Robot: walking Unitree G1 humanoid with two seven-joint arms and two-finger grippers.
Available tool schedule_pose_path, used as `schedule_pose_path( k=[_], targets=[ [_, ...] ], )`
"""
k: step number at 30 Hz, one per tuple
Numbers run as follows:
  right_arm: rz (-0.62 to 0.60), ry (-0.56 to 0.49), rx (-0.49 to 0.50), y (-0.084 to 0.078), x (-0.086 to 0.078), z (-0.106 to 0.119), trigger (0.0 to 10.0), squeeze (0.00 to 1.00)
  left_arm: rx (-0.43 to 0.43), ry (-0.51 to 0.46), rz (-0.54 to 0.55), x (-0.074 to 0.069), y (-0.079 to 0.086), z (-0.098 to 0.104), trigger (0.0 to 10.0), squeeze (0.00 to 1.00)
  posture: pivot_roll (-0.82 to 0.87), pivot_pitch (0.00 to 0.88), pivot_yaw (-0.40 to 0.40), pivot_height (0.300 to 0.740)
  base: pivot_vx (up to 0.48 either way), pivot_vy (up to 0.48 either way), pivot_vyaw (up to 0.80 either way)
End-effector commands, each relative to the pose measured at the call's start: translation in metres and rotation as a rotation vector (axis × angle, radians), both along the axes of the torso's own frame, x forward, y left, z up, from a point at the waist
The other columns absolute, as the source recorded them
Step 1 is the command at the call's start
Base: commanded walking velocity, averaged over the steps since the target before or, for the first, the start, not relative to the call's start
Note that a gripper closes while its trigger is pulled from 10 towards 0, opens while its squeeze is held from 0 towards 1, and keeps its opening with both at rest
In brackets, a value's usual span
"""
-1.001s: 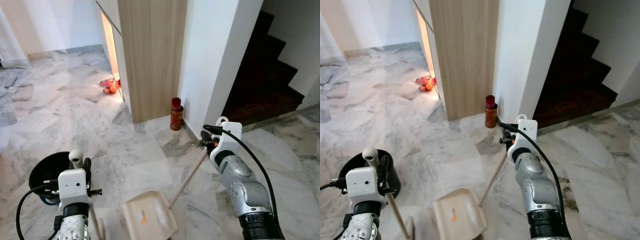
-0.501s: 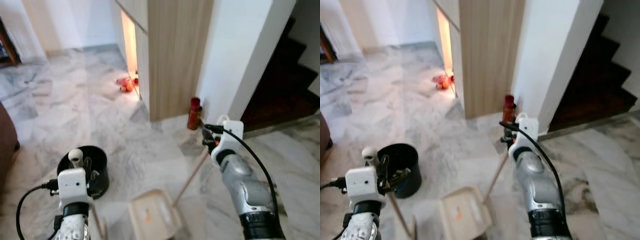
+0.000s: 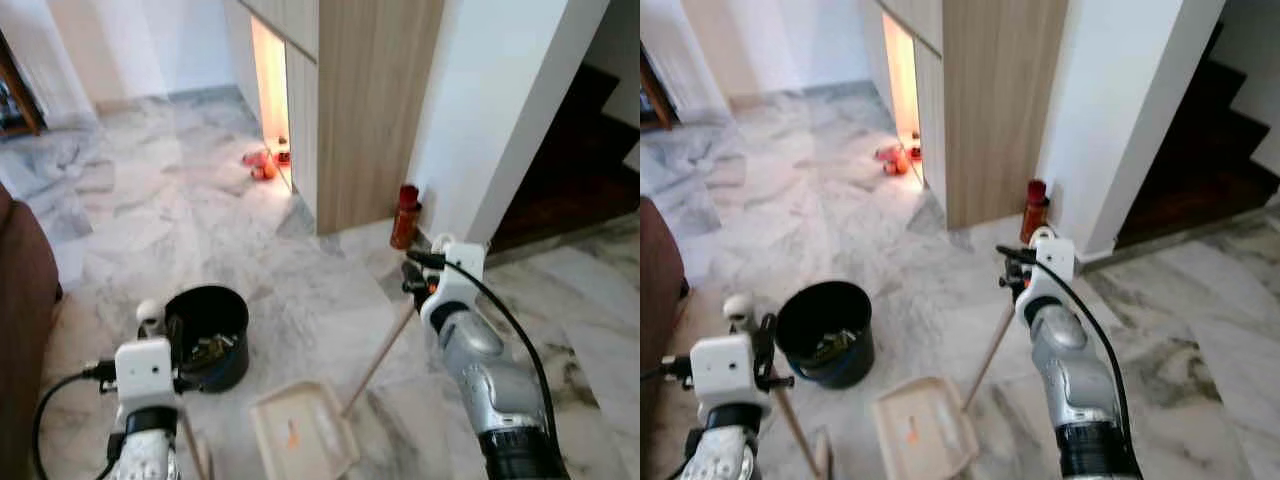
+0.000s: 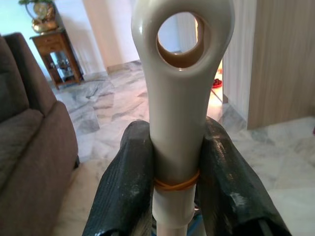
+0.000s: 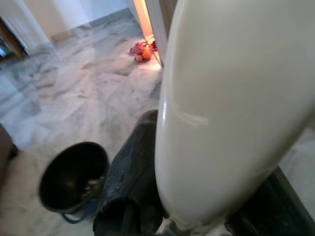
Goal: Sweep floor
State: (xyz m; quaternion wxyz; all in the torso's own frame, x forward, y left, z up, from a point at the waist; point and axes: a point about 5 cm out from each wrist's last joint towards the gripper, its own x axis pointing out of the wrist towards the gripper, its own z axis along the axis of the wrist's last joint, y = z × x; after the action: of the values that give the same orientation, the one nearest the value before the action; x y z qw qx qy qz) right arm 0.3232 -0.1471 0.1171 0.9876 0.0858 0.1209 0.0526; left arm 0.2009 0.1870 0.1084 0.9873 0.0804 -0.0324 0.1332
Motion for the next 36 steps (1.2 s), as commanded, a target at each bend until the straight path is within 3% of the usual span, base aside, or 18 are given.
schedule_pose_path(
  k=[1,6,18,36],
  targets=[
    [-0.003,-0.045,0.029,-0.002,0.002,0.010,10.0,0.00,0.018,-0.035,-0.002,0.001,-0.001,0.008,10.0,0.00,-0.21,0.006,0.053,0.740,0.000,0.330,0.00],
    [-0.002,-0.045,0.030,-0.001,0.002,0.010,10.0,0.00,0.019,-0.034,-0.001,0.001,-0.001,0.008,10.0,0.00,-0.21,0.007,0.052,0.740,0.000,0.326,0.00],
    [0.000,-0.061,0.034,0.000,0.004,0.015,10.0,0.00,0.034,-0.048,-0.002,0.002,-0.001,0.010,10.0,0.00,-0.21,0.005,0.051,0.740,0.000,0.000,0.00],
    [0.064,-0.170,0.069,0.001,0.005,0.055,10.0,0.00,0.032,-0.036,-0.010,0.003,-0.002,0.008,10.0,0.00,-0.22,0.012,0.060,0.740,0.000,0.000,0.00]
  ],
)
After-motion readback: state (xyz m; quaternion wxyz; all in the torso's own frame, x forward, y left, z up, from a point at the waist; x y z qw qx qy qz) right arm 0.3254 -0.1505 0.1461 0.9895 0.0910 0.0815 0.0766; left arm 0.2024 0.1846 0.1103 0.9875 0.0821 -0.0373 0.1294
